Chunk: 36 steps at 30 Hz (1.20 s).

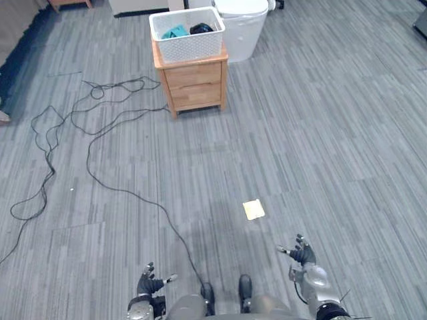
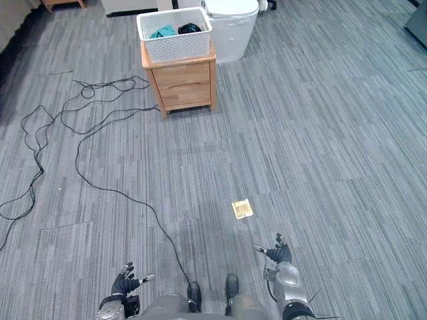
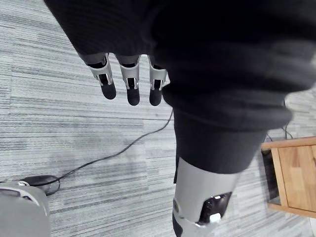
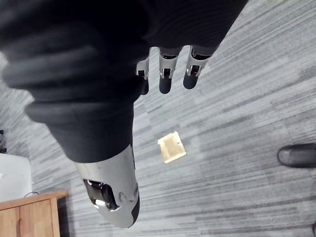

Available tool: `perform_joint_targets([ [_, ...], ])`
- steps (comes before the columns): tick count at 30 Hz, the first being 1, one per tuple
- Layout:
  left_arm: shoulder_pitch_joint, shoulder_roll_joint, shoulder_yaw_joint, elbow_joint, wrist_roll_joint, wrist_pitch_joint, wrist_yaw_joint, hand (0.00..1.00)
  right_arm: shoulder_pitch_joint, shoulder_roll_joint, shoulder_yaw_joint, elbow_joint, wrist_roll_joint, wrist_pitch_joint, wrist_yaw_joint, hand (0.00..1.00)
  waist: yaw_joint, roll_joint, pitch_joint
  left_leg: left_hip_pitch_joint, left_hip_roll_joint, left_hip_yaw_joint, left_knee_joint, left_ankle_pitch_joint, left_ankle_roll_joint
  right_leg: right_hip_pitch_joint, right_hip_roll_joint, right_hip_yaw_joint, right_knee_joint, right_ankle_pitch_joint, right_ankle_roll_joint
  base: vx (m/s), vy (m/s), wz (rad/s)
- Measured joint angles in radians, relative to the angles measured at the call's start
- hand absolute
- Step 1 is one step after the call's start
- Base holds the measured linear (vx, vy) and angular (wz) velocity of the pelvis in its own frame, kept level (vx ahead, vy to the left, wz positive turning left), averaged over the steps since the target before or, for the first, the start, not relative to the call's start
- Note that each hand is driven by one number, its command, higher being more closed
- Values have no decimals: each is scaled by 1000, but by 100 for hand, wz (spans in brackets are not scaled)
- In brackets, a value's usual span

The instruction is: Pick up the laundry basket with both hands and put the clothes into the washing machine.

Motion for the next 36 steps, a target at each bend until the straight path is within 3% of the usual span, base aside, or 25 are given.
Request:
perform_joint_targets([
  [2, -13, 17, -4, -1, -1, 1, 1, 0, 3, 2, 32, -14, -5, -1, 2, 0, -1, -8, 29, 66, -13, -19, -9, -28, 18, -66, -29, -41, 177, -57, -7, 327, 99, 20],
  [5, -50, 28, -5, -1, -9, 1, 17, 0, -7, -5, 64, -27, -8, -1, 2, 0, -17, 5, 60, 149, 8, -73, -75, -30, 18, -175, -39, -127, 148, -92, -30, 404, 2, 43],
  [7, -72, 28, -11, -2, -10, 1, 18, 0, -14, -17, 78, -31, -7, -2, 2, 0, -35, 26, 84, 186, 44, -102, -104, -33, 4, -239, -17, -160, 8, -48, -36, 441, -66, 67],
  [9, -75, 34, -12, -7, -10, -2, 18, 0, -3, -20, 93, -31, -7, -2, 2, 0, -47, 13, 86, 223, 60, -115, -105, -57, -55, -266, 7, -161, -166, 79, -64, 512, -90, 45],
  [10, -64, 37, -11, -6, -9, -1, 18, 0, 18, -19, 101, -34, -7, -2, 2, 0, -50, -8, 76, 257, 56, -122, -99, -81, -96, -272, 10, -159, -205, 189, -129, 667, -156, 29],
  [11, -61, 16, -8, 1, -9, -1, 19, 0, 22, -30, 100, -32, -7, 0, 3, 0, -52, 19, 76, 260, 84, -125, -38, -94, -127, -272, 13, -175, -130, 211, -162, 803, -196, 25],
  [12, -63, 13, -7, 2, -9, -1, 17, 0, 23, -27, 100, -34, -7, 0, 3, 0, -54, 20, 75, 222, 95, -119, 43, -80, -150, -267, 18, -183, -114, 172, -167, 663, -176, 8],
  [13, -64, 6, -6, 2, -9, -1, 17, 0, 16, -26, 105, -37, -7, 0, 5, 0, -52, 20, 76, 143, 116, -96, 237, -11, -209, -237, 28, -181, -112, 129, -166, 833, -220, -14],
  [14, -57, -9, 8, 2, -9, 0, 17, 0, 9, -30, 128, -47, -7, 0, 6, 0, -45, 31, 87, 56, 157, -87, 490, 136, -224, -153, 57, -167, -160, 102, -172, 715, -181, -27],
  [15, -53, -12, 8, 1, -9, -1, 16, 0, 6, -31, 141, -53, -7, -1, 6, 0, -40, 40, 93, 11, 183, -81, 612, 137, -228, -97, 80, -162, -193, 95, -178, 852, -186, -48],
  [17, -52, -9, 12, -8, -9, -1, 16, 0, -4, 4, 142, -58, -3, -4, 4, 0, -2, 22, 109, -140, 252, -15, 913, 68, -129, 109, 116, -115, -321, 81, -196, 642, -77, -57],
  [18, -51, -10, 12, -19, -10, -2, 16, 0, -8, 10, 140, -59, 4, -6, 4, 0, 9, 11, 112, -176, 252, 0, 923, 59, -114, 157, 113, -99, -355, 80, -196, 587, -12, -47],
  [19, -45, -11, 14, -37, -12, -6, 15, 0, -16, 11, 140, -59, 11, -9, 3, 0, 18, -1, 110, -260, 245, 22, 898, 41, -103, 231, 103, -79, -422, 80, -196, 574, 36, -42],
  [22, -49, -9, 45, -71, -11, -23, 15, 0, -37, 10, 134, -53, 13, -12, 2, 0, 40, -12, 119, -432, 201, 29, 595, 35, -96, 365, 60, -67, -521, 44, -135, 603, 108, -28],
  [24, -42, -10, 45, -78, -11, -19, 16, 0, -38, -1, 124, -37, 13, -12, -1, 0, 65, -12, 118, -428, 138, -16, 149, 141, -139, 441, 30, -66, -554, -2, -81, 678, 221, -34],
  [25, -32, -13, 44, -76, -10, -18, 16, 0, -39, -8, 123, -32, 13, -12, 0, 0, 68, 5, 111, -423, 137, -38, 43, 214, -141, 462, 37, -56, -564, -19, -66, 484, 192, -38],
  [26, -31, -17, 48, -64, -10, -15, 15, 0, -42, 2, 121, -16, 12, -10, -2, 0, 80, -18, 106, -419, 113, -49, 74, 330, -51, 496, 13, -44, -566, -52, -38, 627, 266, -1],
  [27, -47, -2, 54, -56, -9, -13, 17, 0, -39, 14, 119, -17, 11, -8, -5, 0, 79, -60, 94, -431, 68, -45, 118, 274, -38, 489, -34, -52, -531, -54, -35, 633, 260, 11],
  [28, -50, 4, 58, -55, -9, -12, 17, 0, -32, 13, 115, -17, 10, -8, -5, 0, 82, -63, 91, -435, 59, -42, 143, 247, -30, 473, -48, -47, -485, -56, -31, 759, 314, 27],
  [29, -47, 2, 66, -52, -9, -11, 17, 0, -34, 14, 111, -18, 7, -8, -6, 0, 81, -65, 89, -421, 48, -21, 192, 186, -6, 433, -80, -29, -337, -59, -16, 608, 260, -4],
  [31, -41, 2, 68, -24, -9, -3, 19, 0, -30, 24, 112, -18, -1, -7, -3, 0, 80, -70, 89, -346, 13, -6, 224, 103, 22, 341, -136, 22, -7, -6, 65, 639, 273, -5],
  [32, -38, 5, 64, -8, -9, 4, 17, 0, -28, 26, 116, -18, -11, -4, 1, 0, 70, -71, 89, -259, -16, -1, 222, 60, 42, 238, -169, 63, 312, 1, 79, 547, 199, 9],
  [34, -32, 8, 64, -7, -9, 5, 18, 0, -26, 28, 126, -19, -28, -4, 3, 0, 50, -70, 89, -161, -34, -7, 184, 47, 56, 147, -180, 48, 508, -18, 43, 509, 154, 10],
  [35, -30, 9, 60, -7, -8, 4, 18, 0, -20, 29, 132, -21, -32, -4, 3, 0, 47, -66, 88, -76, -36, -16, 124, 47, 56, 89, -180, 5, 542, -42, 0, 471, 110, 5],
  [36, -30, 13, 53, -8, -8, 4, 18, 0, -17, 30, 133, -22, -33, -4, 3, 0, 42, -65, 88, -37, -36, -22, 93, 47, 56, 61, -178, -23, 530, -51, -13, 440, 70, 8],
])
